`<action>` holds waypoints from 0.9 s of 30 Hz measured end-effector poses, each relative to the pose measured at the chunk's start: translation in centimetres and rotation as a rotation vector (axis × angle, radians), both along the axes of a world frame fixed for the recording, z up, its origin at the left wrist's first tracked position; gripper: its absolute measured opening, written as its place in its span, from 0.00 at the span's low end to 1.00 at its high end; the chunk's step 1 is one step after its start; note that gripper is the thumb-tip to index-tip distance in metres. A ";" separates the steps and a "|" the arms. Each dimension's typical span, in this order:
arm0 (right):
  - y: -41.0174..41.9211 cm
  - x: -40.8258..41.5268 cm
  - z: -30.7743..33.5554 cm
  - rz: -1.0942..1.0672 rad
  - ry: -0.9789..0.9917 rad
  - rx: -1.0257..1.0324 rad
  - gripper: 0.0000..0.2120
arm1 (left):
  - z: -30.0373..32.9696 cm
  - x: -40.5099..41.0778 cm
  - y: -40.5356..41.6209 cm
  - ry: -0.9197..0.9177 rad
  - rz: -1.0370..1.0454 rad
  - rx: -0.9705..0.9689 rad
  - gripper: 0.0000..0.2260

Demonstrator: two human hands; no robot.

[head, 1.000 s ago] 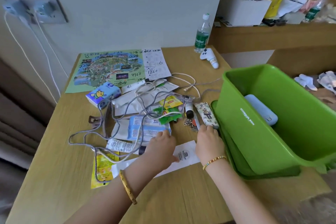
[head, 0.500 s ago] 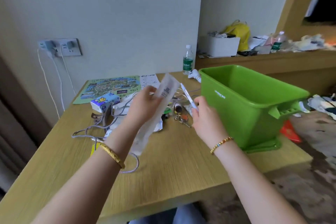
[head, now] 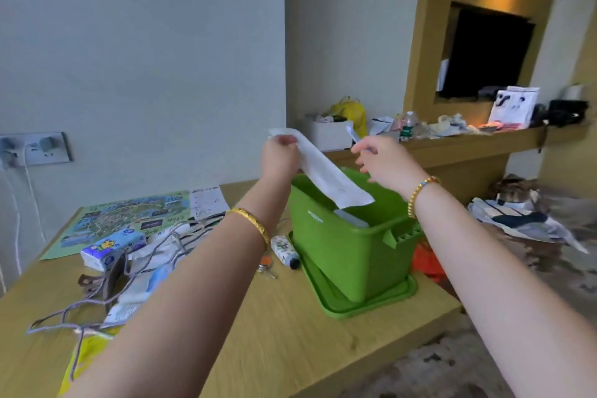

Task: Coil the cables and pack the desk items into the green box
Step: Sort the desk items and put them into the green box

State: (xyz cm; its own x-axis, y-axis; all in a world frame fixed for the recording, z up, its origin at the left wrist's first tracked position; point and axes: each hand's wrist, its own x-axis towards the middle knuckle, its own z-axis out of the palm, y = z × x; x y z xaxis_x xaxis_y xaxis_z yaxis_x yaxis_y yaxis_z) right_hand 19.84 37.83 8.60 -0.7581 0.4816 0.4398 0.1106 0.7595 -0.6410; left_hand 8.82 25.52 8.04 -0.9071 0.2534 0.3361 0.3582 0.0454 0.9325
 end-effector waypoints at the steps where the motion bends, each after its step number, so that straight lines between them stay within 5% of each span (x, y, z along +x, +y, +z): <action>1: 1.0 0.0 -0.1 -0.001 -0.050 -0.009 0.15 | -0.3 -0.3 1.2 -0.012 -0.035 -0.097 0.14; 8: 4.6 -1.5 -2.7 0.042 -0.457 0.124 0.17 | -4.0 -1.0 5.5 0.289 -0.151 -1.003 0.17; 12: 4.5 -2.5 -3.8 0.092 -0.607 0.215 0.18 | -4.7 -1.6 5.6 0.315 -0.157 -1.188 0.16; 18: 3.2 -2.8 -3.4 0.030 -0.425 0.251 0.17 | -5.2 -2.2 3.1 0.536 0.037 -0.965 0.17; 23: -3.6 -4.1 -3.5 0.050 0.069 0.272 0.15 | -6.8 -3.3 -2.8 0.535 0.155 -0.696 0.16; 27: -10.3 -6.3 -7.2 0.229 0.173 0.269 0.14 | -10.0 -4.1 -9.6 0.477 0.223 -0.630 0.16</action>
